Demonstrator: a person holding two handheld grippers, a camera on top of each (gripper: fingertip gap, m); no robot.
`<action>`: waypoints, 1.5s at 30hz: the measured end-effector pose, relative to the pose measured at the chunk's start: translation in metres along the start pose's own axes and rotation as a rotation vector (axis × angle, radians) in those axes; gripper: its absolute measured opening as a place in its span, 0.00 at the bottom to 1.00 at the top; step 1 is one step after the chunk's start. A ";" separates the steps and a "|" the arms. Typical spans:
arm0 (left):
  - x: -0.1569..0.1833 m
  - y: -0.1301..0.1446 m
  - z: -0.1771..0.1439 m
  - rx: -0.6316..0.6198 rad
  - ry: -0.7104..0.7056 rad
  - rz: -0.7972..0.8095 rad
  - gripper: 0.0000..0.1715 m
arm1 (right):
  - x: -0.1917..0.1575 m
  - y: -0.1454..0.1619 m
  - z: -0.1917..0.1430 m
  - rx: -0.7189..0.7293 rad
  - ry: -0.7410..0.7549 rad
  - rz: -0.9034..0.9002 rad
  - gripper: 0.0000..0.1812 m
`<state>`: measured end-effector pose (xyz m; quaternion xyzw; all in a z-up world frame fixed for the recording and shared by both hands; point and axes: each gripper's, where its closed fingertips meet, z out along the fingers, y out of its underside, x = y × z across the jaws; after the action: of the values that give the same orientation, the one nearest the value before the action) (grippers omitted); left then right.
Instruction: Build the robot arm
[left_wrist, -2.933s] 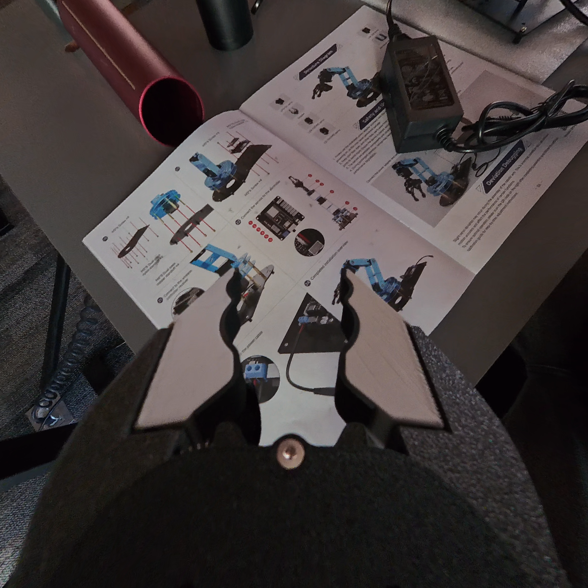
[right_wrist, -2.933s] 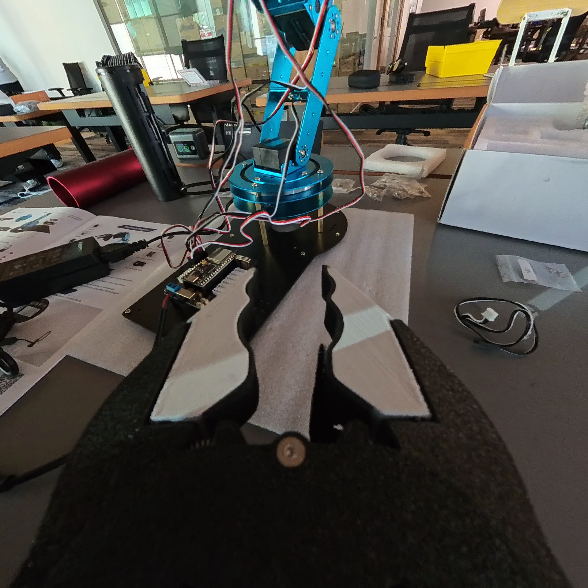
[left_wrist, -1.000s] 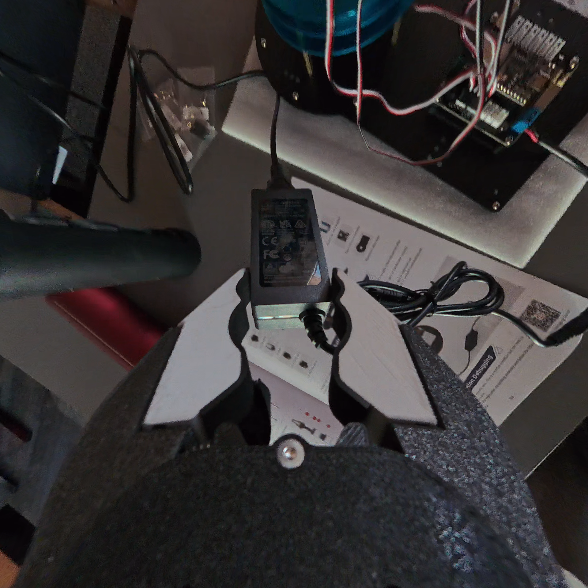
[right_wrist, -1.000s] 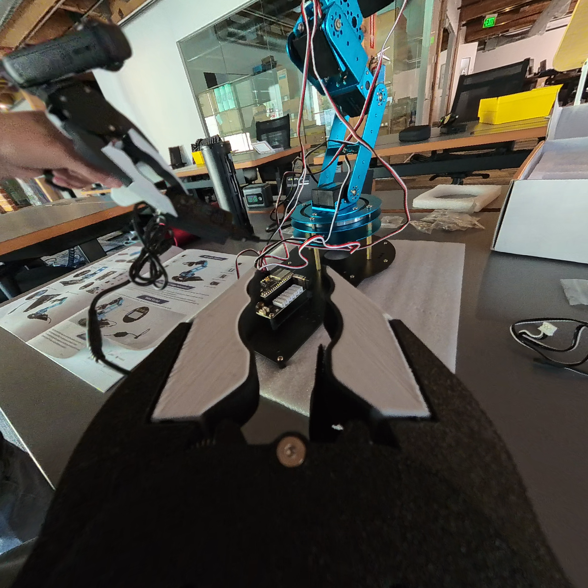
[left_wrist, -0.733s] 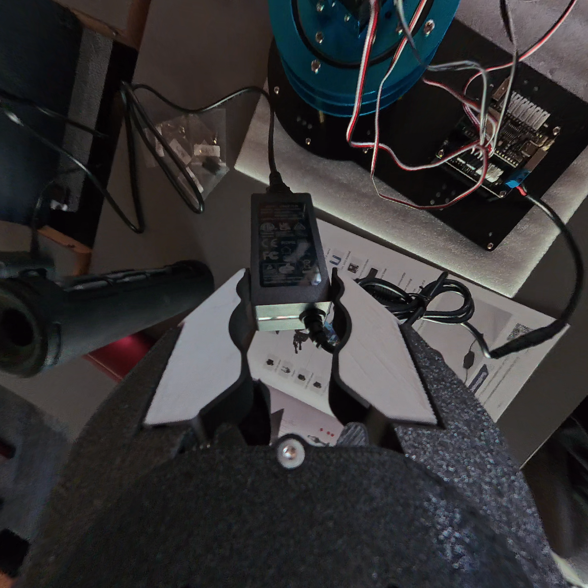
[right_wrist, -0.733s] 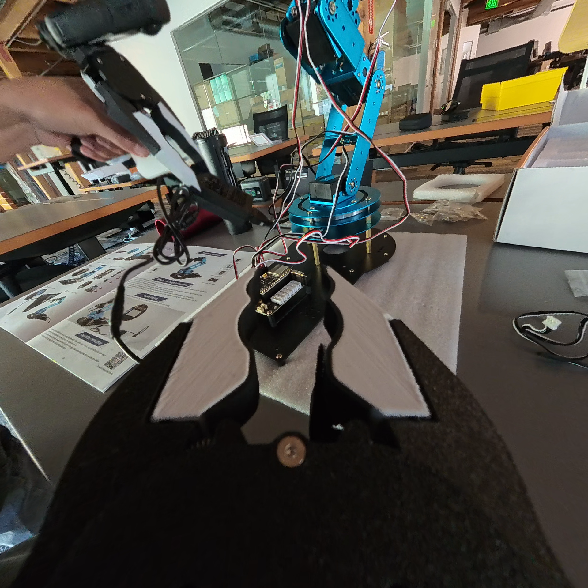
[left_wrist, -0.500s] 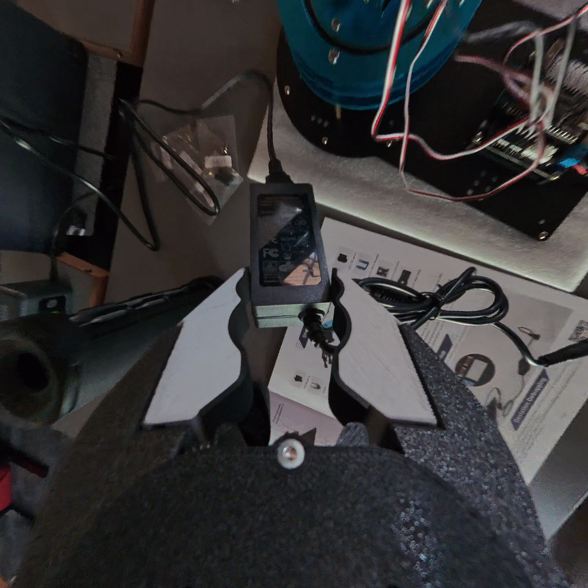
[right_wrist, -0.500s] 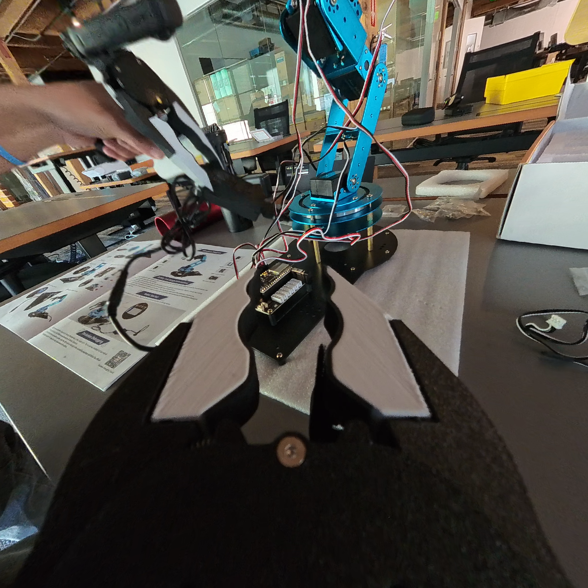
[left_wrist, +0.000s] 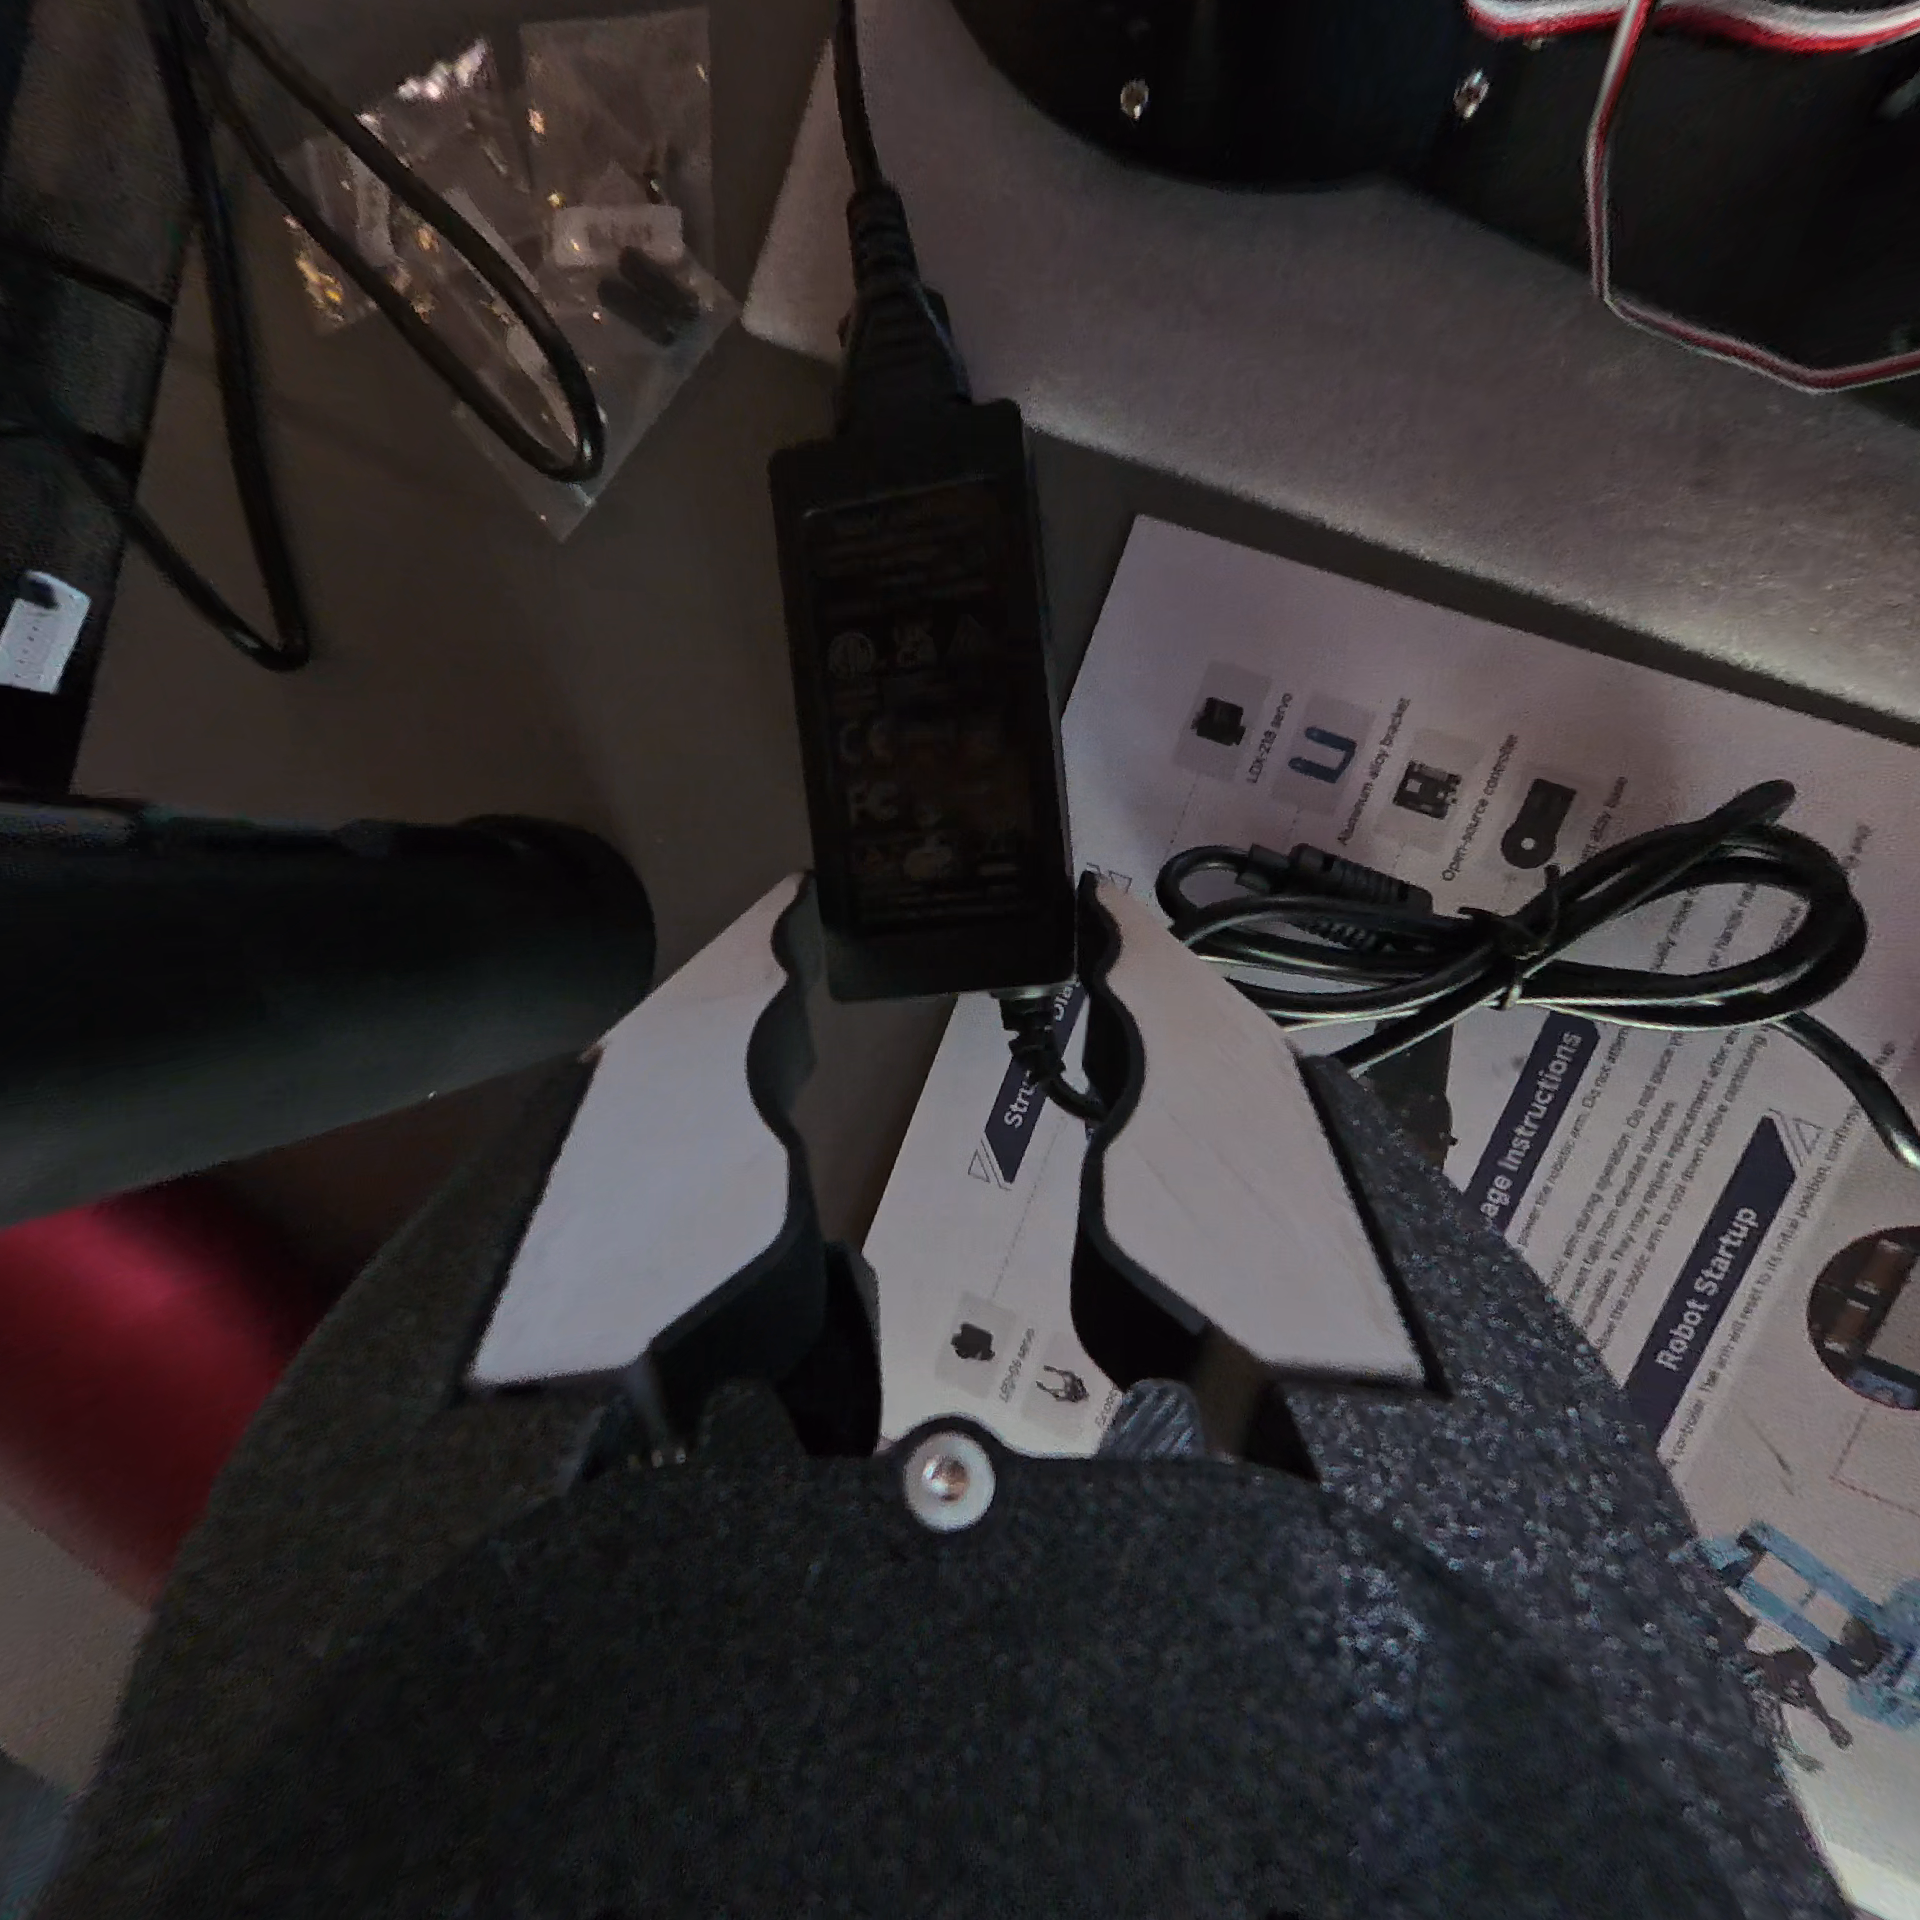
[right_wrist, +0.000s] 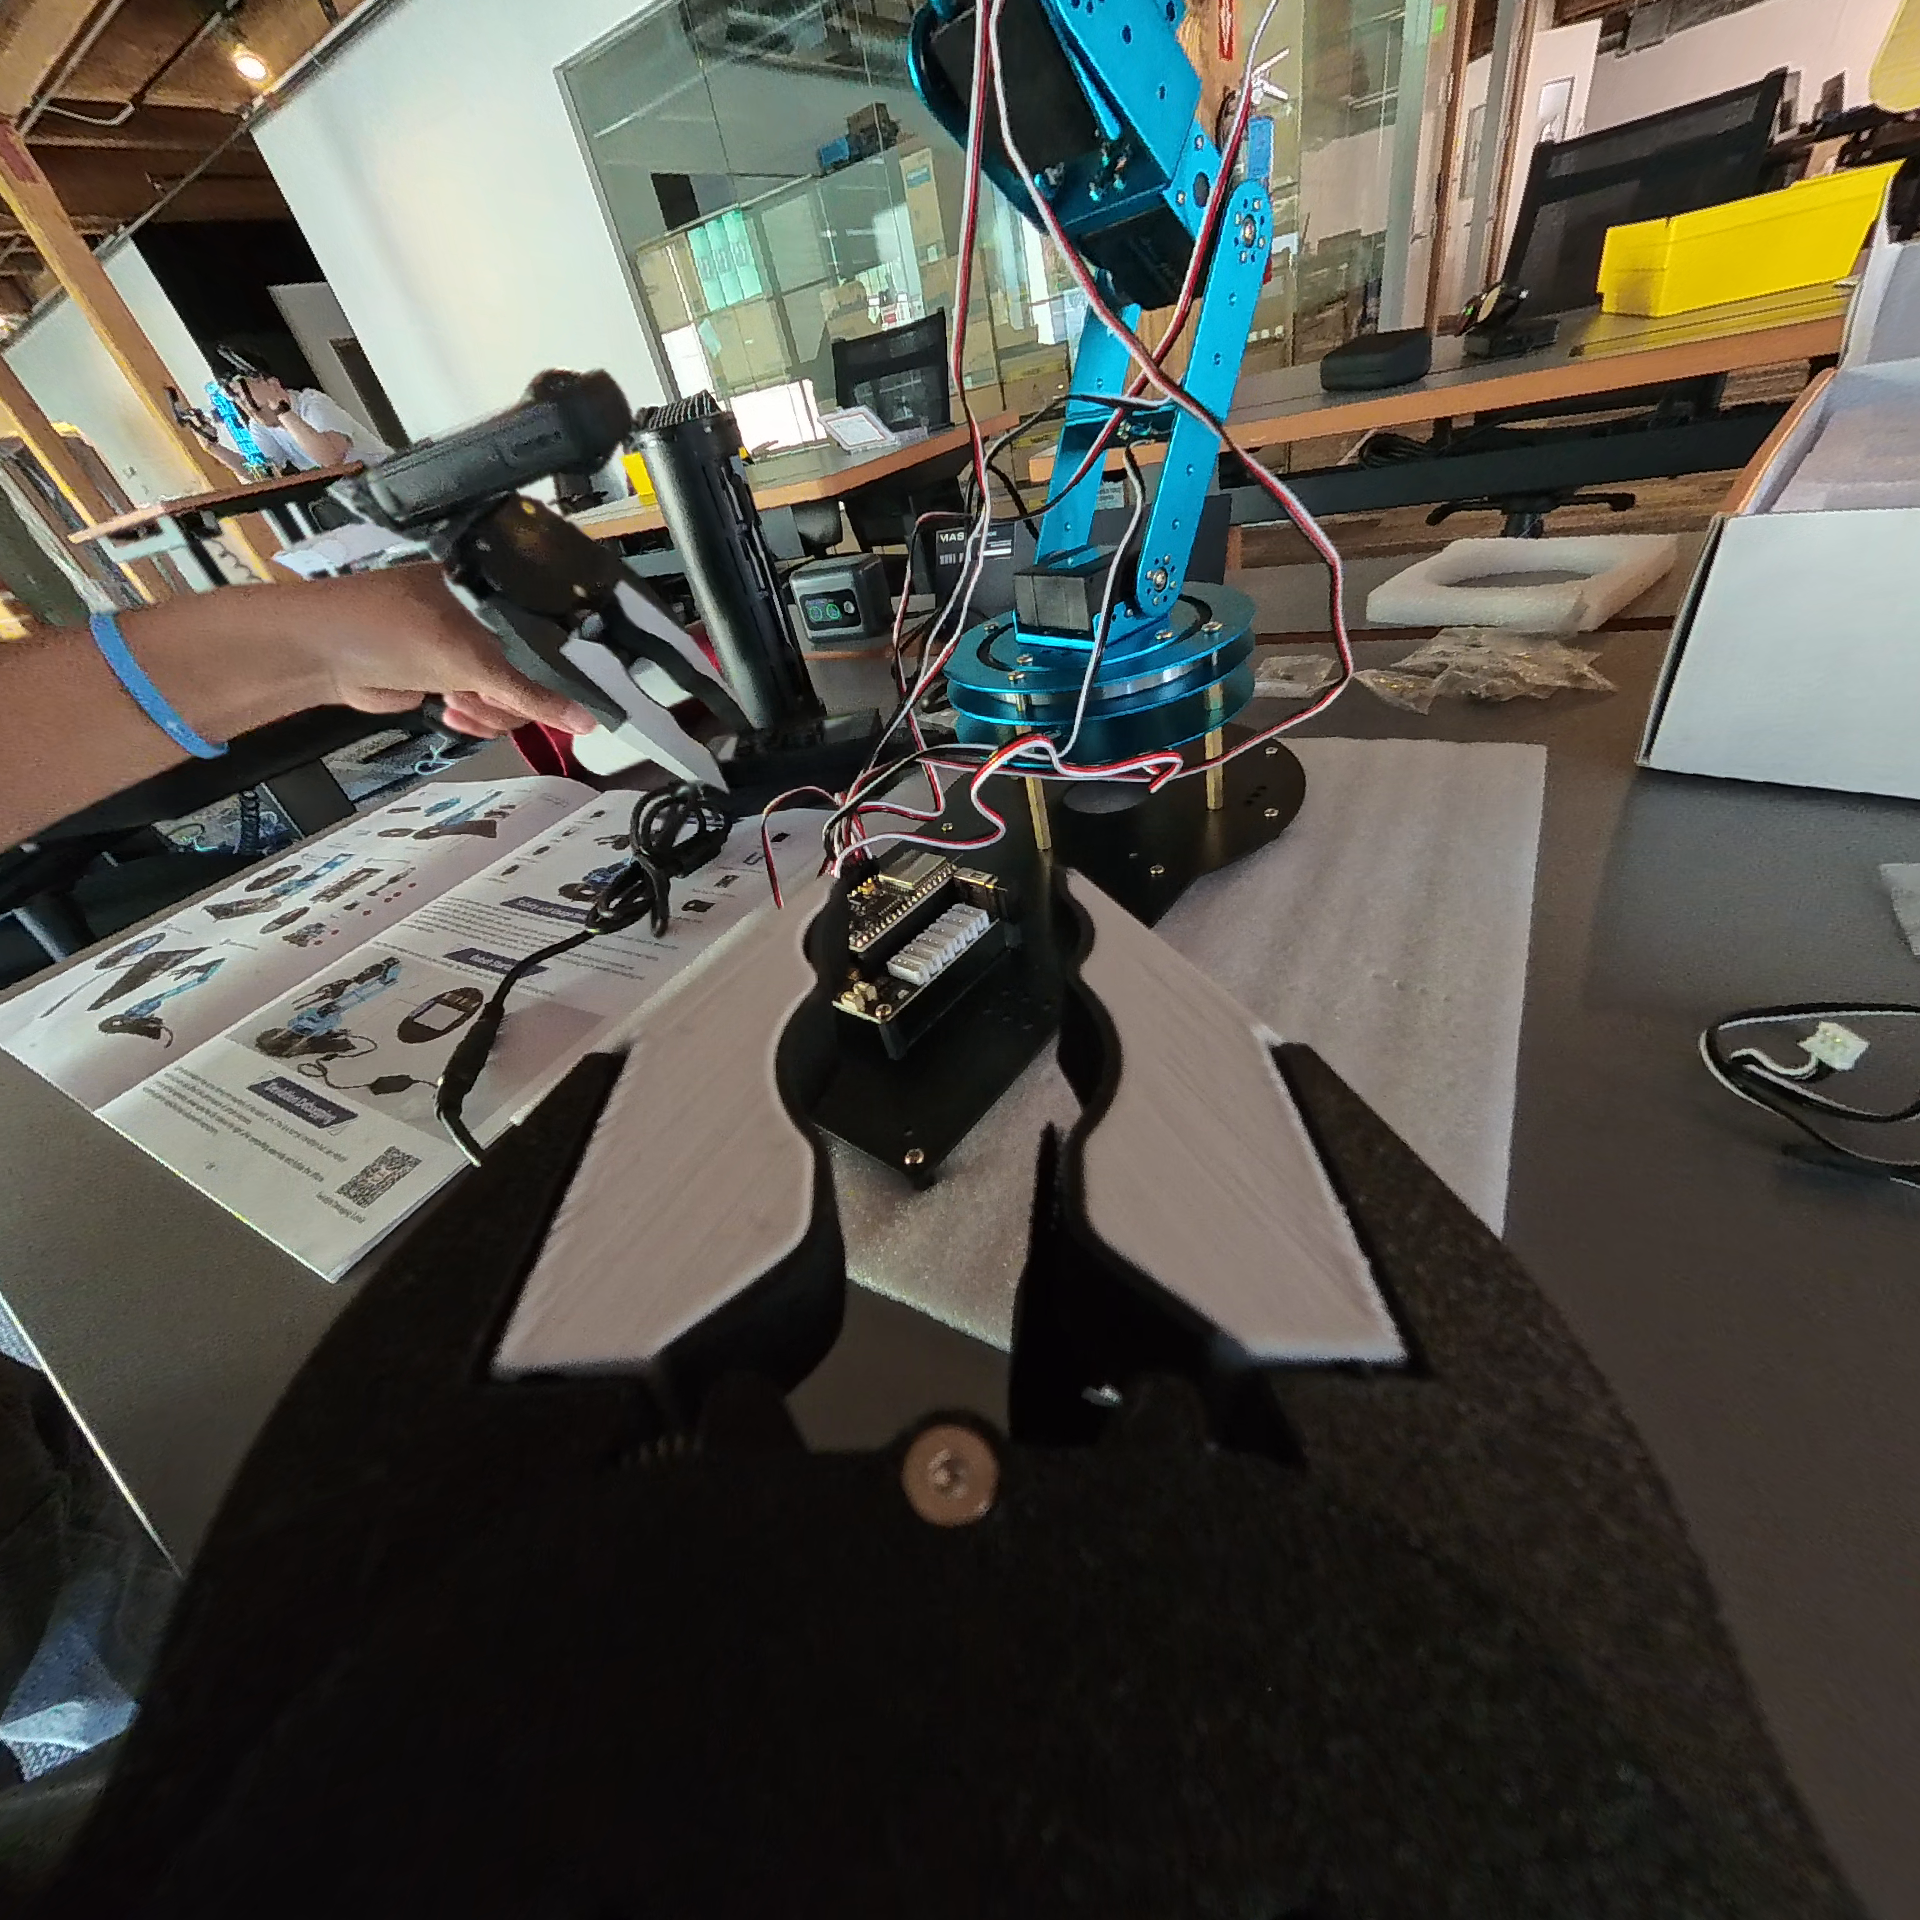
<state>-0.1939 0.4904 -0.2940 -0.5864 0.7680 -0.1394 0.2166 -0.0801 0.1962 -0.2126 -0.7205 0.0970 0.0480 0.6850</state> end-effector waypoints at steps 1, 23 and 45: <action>0.000 -0.002 -0.005 0.030 -0.006 -0.007 0.29 | 0.000 0.000 0.000 0.000 0.000 0.000 0.20; 0.159 -0.013 -0.017 -0.011 0.465 0.313 0.08 | -0.003 0.002 0.001 -0.010 -0.011 -0.008 0.20; 0.132 0.110 -0.085 0.104 0.193 -0.056 0.18 | -0.173 0.097 0.055 -0.621 -0.414 -0.100 0.20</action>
<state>-0.3576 0.3902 -0.2947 -0.5796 0.7602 -0.2410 0.1676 -0.2651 0.2601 -0.2762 -0.8727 -0.0980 0.1864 0.4404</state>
